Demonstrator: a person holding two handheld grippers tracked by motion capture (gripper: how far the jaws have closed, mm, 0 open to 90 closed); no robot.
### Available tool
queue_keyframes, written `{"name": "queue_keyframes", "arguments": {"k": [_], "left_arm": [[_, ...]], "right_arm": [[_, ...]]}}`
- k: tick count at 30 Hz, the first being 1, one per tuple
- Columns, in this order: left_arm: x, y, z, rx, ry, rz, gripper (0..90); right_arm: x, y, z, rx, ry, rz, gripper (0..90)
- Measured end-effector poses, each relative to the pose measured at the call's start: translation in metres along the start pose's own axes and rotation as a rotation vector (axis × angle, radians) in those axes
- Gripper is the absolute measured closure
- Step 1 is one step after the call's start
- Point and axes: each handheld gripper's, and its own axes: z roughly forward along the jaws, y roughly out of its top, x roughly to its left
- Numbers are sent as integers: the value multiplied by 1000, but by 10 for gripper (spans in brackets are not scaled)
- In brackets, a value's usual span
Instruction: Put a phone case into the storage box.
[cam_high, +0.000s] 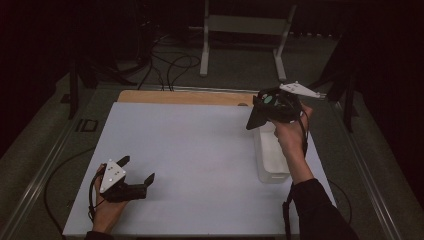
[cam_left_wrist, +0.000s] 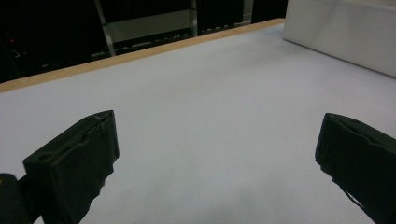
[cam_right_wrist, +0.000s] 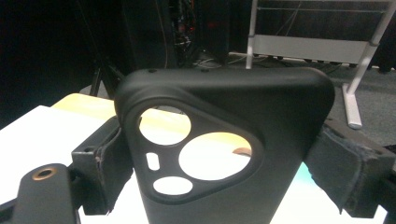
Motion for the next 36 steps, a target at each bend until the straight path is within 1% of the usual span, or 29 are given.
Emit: {"name": "queue_keyframes", "arguments": {"k": [8, 21, 24, 36], "left_arm": [[0, 0, 0, -3, 0, -1, 3], [0, 0, 0, -4, 0, -1, 3], [0, 0, 0, -4, 0, -2, 3], [0, 1, -1, -8, 1, -2, 3]], "right_arm": [[-8, 0, 2, 3, -30, 11, 142], [-15, 0, 4, 10, -58, 16, 142], [-16, 0, 5, 11, -64, 10, 142], [-22, 1, 8, 16, -94, 20, 142]]}}
